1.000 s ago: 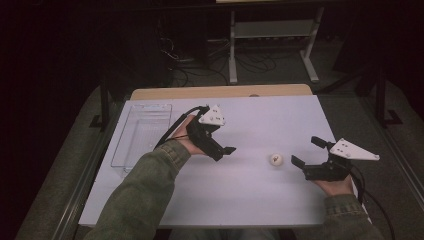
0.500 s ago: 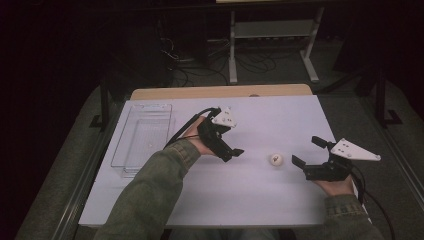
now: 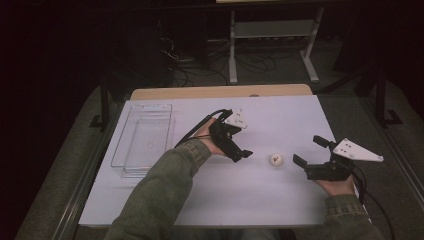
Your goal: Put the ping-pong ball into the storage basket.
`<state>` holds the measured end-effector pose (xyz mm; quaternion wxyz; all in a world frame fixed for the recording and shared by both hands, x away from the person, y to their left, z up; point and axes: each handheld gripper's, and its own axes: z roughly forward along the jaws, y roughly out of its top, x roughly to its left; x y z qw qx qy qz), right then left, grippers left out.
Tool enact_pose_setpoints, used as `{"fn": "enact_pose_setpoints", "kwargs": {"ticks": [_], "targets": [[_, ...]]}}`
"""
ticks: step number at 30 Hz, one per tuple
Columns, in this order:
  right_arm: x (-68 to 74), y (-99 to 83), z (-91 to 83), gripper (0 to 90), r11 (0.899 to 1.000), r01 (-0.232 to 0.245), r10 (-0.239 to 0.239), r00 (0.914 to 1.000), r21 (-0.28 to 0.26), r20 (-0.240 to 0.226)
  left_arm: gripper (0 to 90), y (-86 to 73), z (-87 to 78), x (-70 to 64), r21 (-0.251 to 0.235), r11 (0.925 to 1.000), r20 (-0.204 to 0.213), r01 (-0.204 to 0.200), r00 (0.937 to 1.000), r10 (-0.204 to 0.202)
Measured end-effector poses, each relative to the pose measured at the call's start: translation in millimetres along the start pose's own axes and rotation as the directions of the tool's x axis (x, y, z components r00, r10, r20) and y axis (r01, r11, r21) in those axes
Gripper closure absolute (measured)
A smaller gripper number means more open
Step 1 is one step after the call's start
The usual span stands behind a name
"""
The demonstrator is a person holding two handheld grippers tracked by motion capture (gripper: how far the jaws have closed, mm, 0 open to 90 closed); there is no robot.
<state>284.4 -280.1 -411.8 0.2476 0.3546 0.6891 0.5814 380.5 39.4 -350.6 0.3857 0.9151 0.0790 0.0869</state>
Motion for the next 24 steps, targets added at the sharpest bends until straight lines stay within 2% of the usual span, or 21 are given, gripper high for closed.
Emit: {"fn": "enact_pose_setpoints", "kwargs": {"ticks": [11,24], "targets": [[-0.7,0.0,-0.4,0.0,1.000,0.001,-0.001,1.0000,-0.003,0.005,0.0,2.1,14.2,1.9,-0.007,1.0000,0.017,0.005,0.9998,-0.005],[0.2,0.0,0.0,0.0,1.000,0.004,-0.004,1.0000,0.001,0.002,0.0,1.5,28.2,0.7,0.018,0.9998,0.031,0.002,0.9995,-0.002]]}}
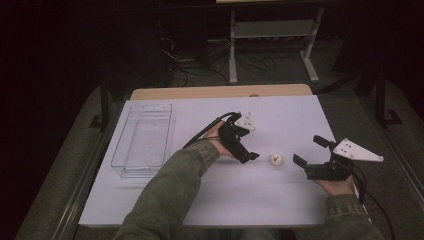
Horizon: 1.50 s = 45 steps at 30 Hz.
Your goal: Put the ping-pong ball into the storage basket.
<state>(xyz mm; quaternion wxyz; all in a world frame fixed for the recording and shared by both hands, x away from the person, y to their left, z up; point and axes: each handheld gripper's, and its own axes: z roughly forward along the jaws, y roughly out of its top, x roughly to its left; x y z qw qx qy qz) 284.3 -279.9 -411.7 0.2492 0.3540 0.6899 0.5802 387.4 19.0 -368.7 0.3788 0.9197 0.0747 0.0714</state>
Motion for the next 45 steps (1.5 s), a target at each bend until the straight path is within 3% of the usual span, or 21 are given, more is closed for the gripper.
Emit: {"fn": "enact_pose_setpoints", "kwargs": {"ticks": [16,21,45], "targets": [[0.1,-0.2,0.4,0.0,1.000,0.002,-0.002,1.0000,0.002,-0.003,0.0,6.3,22.1,-4.2,0.027,0.9994,0.026,-0.021,0.9995,0.020],[0.6,-0.1,0.7,0.0,1.000,0.003,-0.003,1.0000,0.004,-0.006,0.0,4.4,32.6,-5.1,0.059,0.9977,0.035,-0.033,0.9989,0.031],[0.6,-0.3,1.0,0.0,1.000,0.004,-0.004,0.9999,0.006,-0.012,0.0,15.2,66.2,-9.4,0.052,0.9971,0.079,-0.055,0.9956,0.051]]}}
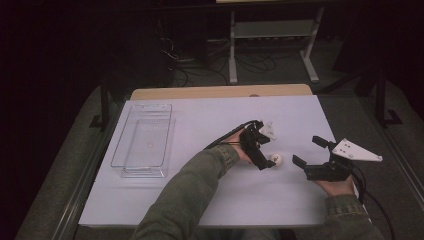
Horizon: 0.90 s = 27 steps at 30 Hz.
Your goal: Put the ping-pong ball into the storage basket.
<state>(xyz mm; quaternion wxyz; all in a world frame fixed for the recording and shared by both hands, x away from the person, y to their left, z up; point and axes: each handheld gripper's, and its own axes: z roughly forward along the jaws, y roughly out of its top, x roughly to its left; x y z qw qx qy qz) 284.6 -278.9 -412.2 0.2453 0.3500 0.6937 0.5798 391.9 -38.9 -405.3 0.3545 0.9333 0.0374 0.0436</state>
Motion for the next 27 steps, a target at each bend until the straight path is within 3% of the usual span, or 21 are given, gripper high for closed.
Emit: {"fn": "enact_pose_setpoints", "kwargs": {"ticks": [19,27], "targets": [[-0.8,0.0,-0.5,0.0,1.000,-0.001,0.001,1.0000,-0.002,-0.001,0.0,4.0,20.9,0.5,-0.001,1.0000,0.033,-0.008,0.9994,0.008],[-0.2,0.0,0.3,0.0,1.000,0.001,-0.001,1.0000,0.000,-0.004,0.0,3.4,30.2,2.2,-0.003,0.9998,0.056,0.018,0.9982,-0.018]]}}
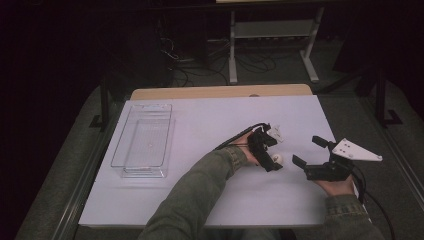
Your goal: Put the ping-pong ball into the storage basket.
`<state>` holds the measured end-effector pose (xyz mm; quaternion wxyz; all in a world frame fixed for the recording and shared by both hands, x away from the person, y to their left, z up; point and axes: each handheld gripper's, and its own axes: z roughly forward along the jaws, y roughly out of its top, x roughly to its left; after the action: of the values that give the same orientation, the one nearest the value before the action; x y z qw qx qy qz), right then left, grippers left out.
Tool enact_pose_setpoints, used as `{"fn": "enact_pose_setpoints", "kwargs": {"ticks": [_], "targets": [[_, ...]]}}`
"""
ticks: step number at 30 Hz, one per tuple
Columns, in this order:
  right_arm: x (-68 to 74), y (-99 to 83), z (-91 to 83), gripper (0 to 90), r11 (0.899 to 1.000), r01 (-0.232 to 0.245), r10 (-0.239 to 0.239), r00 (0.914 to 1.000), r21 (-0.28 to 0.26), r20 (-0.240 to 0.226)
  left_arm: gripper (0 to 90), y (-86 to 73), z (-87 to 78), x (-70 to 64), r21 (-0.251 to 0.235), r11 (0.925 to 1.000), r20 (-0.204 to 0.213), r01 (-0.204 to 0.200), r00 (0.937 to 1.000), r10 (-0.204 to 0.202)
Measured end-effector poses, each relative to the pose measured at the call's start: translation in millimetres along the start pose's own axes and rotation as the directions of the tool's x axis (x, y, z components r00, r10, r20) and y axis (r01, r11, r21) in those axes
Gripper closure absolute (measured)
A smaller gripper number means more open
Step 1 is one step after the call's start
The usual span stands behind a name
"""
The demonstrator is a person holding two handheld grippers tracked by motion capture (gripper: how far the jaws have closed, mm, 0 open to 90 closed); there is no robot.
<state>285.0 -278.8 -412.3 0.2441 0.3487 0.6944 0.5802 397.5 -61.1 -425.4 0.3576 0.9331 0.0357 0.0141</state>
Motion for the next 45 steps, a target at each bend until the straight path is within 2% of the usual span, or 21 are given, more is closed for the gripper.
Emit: {"fn": "enact_pose_setpoints", "kwargs": {"ticks": [2,7,10,15,18,21,33,35,40,45], "targets": [[-0.3,-0.1,-0.2,0.0,1.000,-0.002,0.002,1.0000,-0.002,-0.001,2.3,-0.8,1.3,-0.2,0.007,0.9999,0.003,-0.011,0.9999,0.011],[-0.9,-0.2,-0.6,0.0,1.000,-0.010,0.010,1.0000,-0.005,0.000,8.7,0.2,5.3,-5.1,0.011,0.9982,-0.018,-0.060,0.9980,0.060],[-0.8,-0.1,-0.6,0.0,1.000,-0.007,0.007,1.0000,-0.004,0.001,12.7,-0.7,7.7,-5.3,0.015,0.9983,-0.004,-0.056,0.9984,0.056],[-0.7,-0.1,-0.4,0.0,1.000,-0.005,0.005,1.0000,-0.004,-0.001,15.9,-2.8,8.9,-2.7,0.031,0.9985,-0.006,-0.044,0.9990,0.044],[-1.0,-0.2,-0.4,0.0,1.000,-0.012,0.012,0.9999,-0.004,-0.003,20.5,-3.4,7.4,-0.3,0.024,0.9995,0.011,-0.023,0.9997,0.023],[-1.5,-0.2,-1.0,0.0,1.000,-0.020,0.020,0.9998,-0.008,-0.003,23.7,-3.8,7.5,0.4,0.023,0.9995,0.024,-0.019,0.9995,0.019],[-1.8,-0.2,-0.9,0.0,1.000,-0.019,0.019,0.9998,-0.007,-0.002,33.9,-4.7,10.0,1.2,0.027,0.9995,0.021,-0.016,0.9997,0.016],[-1.6,-0.2,-0.9,0.0,1.000,-0.019,0.019,0.9998,-0.006,-0.001,40.5,-5.2,10.4,2.4,0.023,0.9997,0.030,-0.001,0.9995,0.000],[-1.1,-0.1,-1.2,0.0,1.000,-0.018,0.018,0.9998,-0.007,0.000,49.4,-5.3,9.9,2.7,0.026,0.9997,0.035,-0.003,0.9994,0.003],[-0.8,-0.1,-1.2,0.0,1.000,-0.018,0.018,0.9998,-0.005,0.001,50.4,-4.4,8.2,2.5,0.020,0.9997,0.028,-0.010,0.9996,0.010]]}}
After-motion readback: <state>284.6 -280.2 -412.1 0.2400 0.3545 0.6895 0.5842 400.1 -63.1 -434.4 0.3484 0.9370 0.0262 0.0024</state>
